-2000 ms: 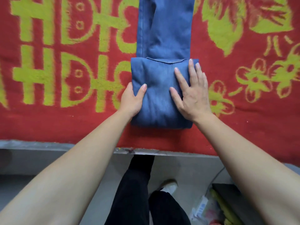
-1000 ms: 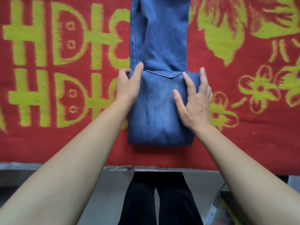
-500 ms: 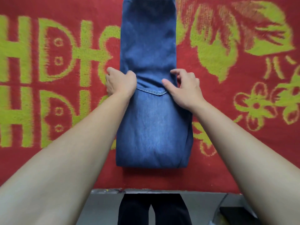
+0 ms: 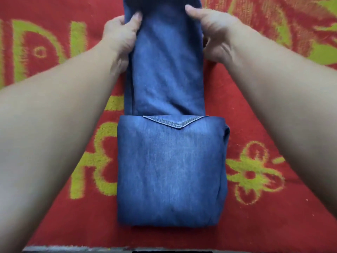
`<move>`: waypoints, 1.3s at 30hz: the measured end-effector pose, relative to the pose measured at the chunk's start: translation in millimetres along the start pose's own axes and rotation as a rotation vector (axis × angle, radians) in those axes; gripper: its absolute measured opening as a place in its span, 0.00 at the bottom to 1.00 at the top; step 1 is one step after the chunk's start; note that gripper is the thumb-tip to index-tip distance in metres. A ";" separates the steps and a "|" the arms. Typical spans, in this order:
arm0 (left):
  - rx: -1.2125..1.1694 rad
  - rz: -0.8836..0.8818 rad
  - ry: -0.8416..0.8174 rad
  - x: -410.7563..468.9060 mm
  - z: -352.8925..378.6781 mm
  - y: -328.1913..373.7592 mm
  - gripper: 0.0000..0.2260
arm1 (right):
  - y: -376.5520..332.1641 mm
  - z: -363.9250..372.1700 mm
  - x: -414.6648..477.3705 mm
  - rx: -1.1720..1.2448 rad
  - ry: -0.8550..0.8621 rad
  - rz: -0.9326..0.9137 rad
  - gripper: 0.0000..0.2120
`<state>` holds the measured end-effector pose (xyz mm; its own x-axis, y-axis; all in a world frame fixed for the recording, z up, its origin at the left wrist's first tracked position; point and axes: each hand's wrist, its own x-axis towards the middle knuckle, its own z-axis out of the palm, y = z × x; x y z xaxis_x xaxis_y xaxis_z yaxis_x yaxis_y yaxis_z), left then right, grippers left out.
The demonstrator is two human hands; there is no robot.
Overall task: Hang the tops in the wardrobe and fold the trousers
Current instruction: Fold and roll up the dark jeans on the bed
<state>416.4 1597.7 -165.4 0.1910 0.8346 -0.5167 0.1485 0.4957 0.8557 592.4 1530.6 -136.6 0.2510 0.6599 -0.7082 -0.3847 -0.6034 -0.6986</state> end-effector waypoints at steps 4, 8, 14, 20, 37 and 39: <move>-0.083 0.006 -0.067 3.4 -2.3 -7.2 0.06 | 5.7 4.3 11.2 0.089 -0.015 0.002 0.08; -0.045 0.030 -0.090 -3.1 -5.9 -2.9 0.06 | 13.9 -6.8 3.8 0.106 -0.045 -0.076 0.07; -0.080 -0.044 -0.164 -46.3 -13.7 18.1 0.06 | 14.8 -4.6 -41.2 0.086 -0.004 -0.129 0.07; 0.063 -0.029 -0.114 -138.7 -33.4 29.0 0.12 | 14.3 -18.3 -132.9 -0.214 -0.026 -0.313 0.10; 1.177 0.387 -0.467 -351.7 -115.5 -97.2 0.16 | 201.3 -58.2 -315.8 -1.546 -0.182 -0.981 0.10; 1.215 0.383 -0.502 -353.4 -115.4 -107.0 0.15 | 207.7 -54.3 -318.3 -1.603 -0.194 -0.885 0.12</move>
<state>221.1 1277.4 -71.0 0.7017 0.5659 -0.4329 0.7077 -0.4828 0.5158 480.8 1170.9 -61.9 -0.2539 0.9495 -0.1843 0.9310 0.1883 -0.3126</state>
